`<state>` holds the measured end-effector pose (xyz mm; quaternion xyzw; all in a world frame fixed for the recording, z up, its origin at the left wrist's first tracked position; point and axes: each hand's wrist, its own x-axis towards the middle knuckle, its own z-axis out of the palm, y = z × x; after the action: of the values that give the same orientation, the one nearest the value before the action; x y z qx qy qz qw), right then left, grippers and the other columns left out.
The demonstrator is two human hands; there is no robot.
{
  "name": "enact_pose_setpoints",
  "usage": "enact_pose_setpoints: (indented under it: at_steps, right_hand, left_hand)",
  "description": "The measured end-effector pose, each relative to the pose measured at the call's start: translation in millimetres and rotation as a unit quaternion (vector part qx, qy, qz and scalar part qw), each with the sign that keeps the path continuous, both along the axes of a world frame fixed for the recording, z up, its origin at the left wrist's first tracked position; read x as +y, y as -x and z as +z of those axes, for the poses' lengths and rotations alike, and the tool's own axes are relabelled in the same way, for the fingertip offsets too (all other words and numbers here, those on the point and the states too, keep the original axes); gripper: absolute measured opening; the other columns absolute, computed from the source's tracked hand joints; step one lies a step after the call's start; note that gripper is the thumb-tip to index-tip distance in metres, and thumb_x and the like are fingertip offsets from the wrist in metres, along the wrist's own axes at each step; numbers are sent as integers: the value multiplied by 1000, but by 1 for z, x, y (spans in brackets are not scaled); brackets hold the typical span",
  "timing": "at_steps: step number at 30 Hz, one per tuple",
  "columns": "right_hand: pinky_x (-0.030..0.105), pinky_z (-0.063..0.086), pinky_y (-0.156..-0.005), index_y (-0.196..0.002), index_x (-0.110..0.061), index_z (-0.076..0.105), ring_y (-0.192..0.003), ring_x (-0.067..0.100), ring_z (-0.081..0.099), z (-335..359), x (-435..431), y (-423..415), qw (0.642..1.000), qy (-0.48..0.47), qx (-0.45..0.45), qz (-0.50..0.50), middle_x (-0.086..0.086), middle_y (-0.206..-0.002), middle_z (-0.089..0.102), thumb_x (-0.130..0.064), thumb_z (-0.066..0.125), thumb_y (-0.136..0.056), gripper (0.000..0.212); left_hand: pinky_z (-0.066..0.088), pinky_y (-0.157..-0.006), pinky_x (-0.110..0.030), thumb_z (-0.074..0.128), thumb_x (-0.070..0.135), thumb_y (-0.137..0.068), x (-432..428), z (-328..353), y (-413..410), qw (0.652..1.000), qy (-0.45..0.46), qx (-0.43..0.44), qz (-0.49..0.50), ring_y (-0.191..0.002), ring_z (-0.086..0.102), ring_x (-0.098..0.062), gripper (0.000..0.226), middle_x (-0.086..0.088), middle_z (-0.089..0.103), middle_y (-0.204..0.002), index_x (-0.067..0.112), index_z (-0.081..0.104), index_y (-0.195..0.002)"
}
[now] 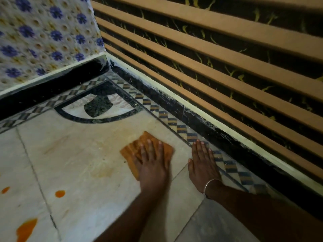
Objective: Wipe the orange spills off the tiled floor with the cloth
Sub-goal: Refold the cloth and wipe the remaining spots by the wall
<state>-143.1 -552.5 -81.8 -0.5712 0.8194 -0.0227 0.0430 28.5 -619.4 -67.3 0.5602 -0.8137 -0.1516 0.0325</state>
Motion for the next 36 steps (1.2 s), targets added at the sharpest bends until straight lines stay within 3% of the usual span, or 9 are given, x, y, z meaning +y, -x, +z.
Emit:
enact_pose_setpoints:
  at_steps: [6, 12, 16, 19, 23, 28, 30, 33, 36]
  right_hand:
    - [40, -7, -123, -157, -6, 1, -154, 26, -3, 8, -5, -1, 999, -39, 2, 8, 15, -166, 0, -45, -7, -89, 79]
    - [40, -3, -125, -158, -7, -3, -154, 23, -7, 45, -19, -27, 995, -84, -14, 53, 11, -167, -5, -39, 17, -105, 65]
    - [37, -3, -125, -159, -9, 3, -154, 20, -4, 64, -38, -60, 992, -54, -63, 91, 9, -167, -1, -36, 17, -106, 61]
    - [35, -1, -125, -159, -12, 7, -154, 18, -1, 72, -47, -79, 991, -40, -91, 94, 6, -168, 2, -35, 21, -106, 59]
    - [33, -1, -124, -159, -12, 11, -154, 17, 1, 77, -57, -99, 984, -20, -147, 98, 5, -168, 4, -32, 25, -107, 57]
    - [32, 0, -124, -158, -12, 15, -154, 17, 3, 74, -70, -150, 968, -14, -189, 164, 6, -167, 7, -32, 25, -108, 56]
    - [33, 2, -124, -158, -12, 16, -154, 19, 3, 72, -74, -173, 961, -18, -193, 197, 6, -167, 8, -33, 27, -107, 56]
    - [38, 2, -125, -159, -14, 10, -154, 20, -2, 65, -76, -203, 954, -42, -155, 252, 7, -168, 0, -36, 27, -106, 60]
    - [41, 0, -125, -160, -17, 3, -154, 22, -8, 53, -73, -224, 947, -60, -106, 298, 6, -167, -7, -38, 26, -105, 63]
  left_hand:
    - [-4, -127, -56, 24, 43, -110, -66, 13, 11, 993, 21, -49, -104, -160, -4, -34, 62, -8, -3, -174, 29, -1, -165]
    - [17, -127, -54, 31, 28, -112, -18, 37, -21, 994, -14, -81, -70, -156, 23, -38, 60, -20, 13, -171, 17, 7, -165]
    - [54, -90, -38, 44, 27, -109, -11, 56, -45, 993, -36, 113, -5, -102, 69, -29, 37, -12, 69, -128, 22, 49, -146]
    - [51, -61, -27, 51, 43, -107, -16, 74, -81, 886, -216, 391, 124, -82, 69, -19, 40, -14, 74, -118, 14, 65, -131]
    - [63, -80, -45, 54, 40, -106, -11, 82, -134, 687, -328, 592, 264, -97, 76, -36, 42, -18, 78, -111, 6, 67, -125]
    - [60, -86, -48, 57, 43, -102, -17, 93, -204, 626, -312, 643, 311, -106, 72, -42, 50, -26, 72, -122, 1, 67, -126]
    - [58, -93, -52, 50, 55, -102, -23, 91, -237, 656, -263, 603, 369, -108, 70, -42, 55, -25, 72, -118, 8, 68, -125]
    - [50, -99, -52, 29, 67, -103, -22, 70, -291, 821, -60, 296, 485, -117, 63, -46, 74, -27, 66, -126, 8, 57, -138]
    - [38, -109, -52, 32, 56, -107, -17, 64, -301, 872, 78, 161, 455, -135, 52, -42, 62, -22, 58, -145, 13, 48, -149]
